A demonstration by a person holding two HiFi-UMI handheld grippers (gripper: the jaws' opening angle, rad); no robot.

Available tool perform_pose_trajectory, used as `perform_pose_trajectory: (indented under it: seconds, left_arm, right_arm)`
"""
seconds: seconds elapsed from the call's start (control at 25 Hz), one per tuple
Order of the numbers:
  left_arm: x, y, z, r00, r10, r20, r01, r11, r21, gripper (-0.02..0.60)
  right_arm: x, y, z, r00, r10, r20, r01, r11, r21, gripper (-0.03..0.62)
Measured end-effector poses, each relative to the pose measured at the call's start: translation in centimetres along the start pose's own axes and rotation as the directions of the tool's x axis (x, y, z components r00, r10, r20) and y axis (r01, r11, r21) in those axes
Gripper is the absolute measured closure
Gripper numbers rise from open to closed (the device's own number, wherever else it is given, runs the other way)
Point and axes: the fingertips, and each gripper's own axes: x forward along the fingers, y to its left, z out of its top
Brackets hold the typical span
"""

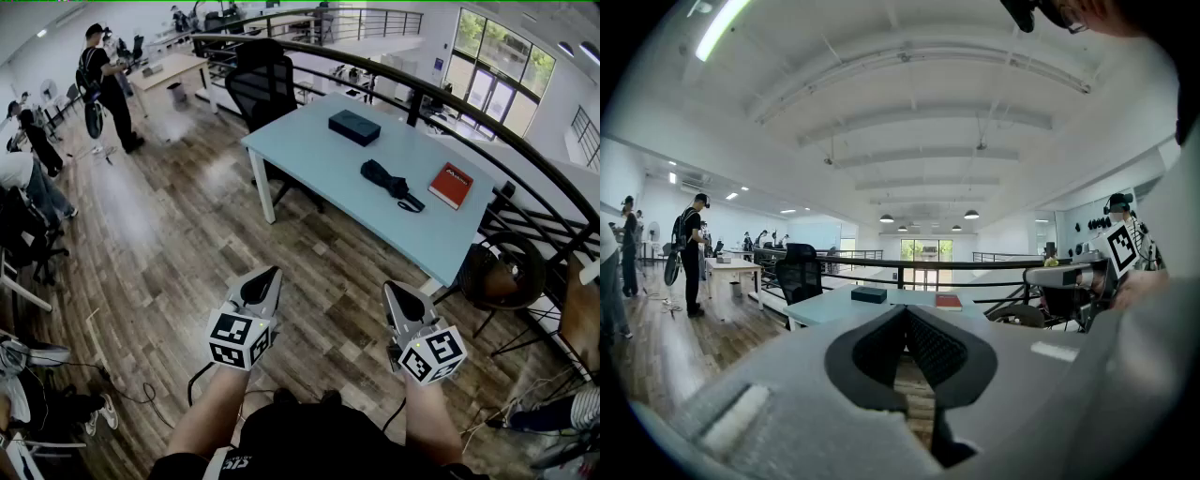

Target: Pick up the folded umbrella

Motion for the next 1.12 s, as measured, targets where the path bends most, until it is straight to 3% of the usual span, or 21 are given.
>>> perform_pose_trajectory:
  seconds: [0.4,0.72,1.12]
  left_arm:
    - [0.3,-2.2,0.1,1.0,-0.001,-0.006,0.001,1.0,-0.009,0.575]
    - [1.6,-6.1,-1.0,1.0,-0.018,-0.025,0.018,1.0,-0.013,0.575]
    - [3.1,-8.1,-0.6,0.999,-0.044,-0.017,0.044,0.999,-0.011,0.575]
  right_arm:
    - [-1.8,-1.1,-0.2,1.0,0.005,-0.005,-0.005,1.0,0.0,0.595]
    - [-5.2,-3.6,-1.1,1.0,0.028,0.01,-0.029,0.992,0.126,0.594]
    - [-6.6,-5.6,-1.6,1.0,0.01,0.011,-0.012,0.988,0.152,0.592]
